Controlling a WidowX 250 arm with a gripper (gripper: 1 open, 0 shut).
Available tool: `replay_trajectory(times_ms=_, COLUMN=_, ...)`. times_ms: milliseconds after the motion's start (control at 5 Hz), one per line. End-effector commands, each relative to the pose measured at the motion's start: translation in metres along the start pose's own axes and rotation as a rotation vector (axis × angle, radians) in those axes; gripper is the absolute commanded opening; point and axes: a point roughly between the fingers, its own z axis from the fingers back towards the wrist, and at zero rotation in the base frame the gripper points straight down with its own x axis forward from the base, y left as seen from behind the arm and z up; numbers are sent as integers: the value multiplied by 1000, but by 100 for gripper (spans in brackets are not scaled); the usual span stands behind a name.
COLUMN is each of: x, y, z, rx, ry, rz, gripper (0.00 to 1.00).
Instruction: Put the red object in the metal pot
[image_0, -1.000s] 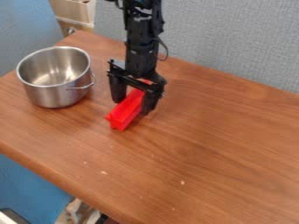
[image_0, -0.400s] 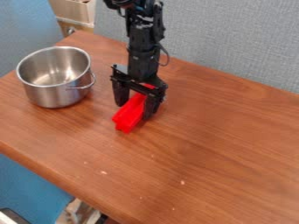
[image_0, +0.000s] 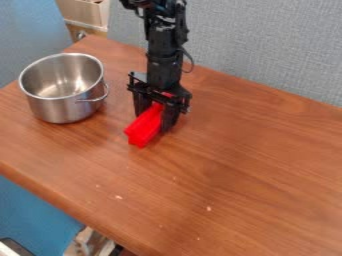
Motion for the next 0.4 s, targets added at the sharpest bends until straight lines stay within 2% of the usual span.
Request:
replay_trajectory(times_ms=0, x=7, y=8, z=14, rx=8, ry=-48, rz=7, gripper=0)
replay_trajectory(times_ms=200, x=7, y=9, z=13, rx=4, ry=-45, rz=9, gripper=0)
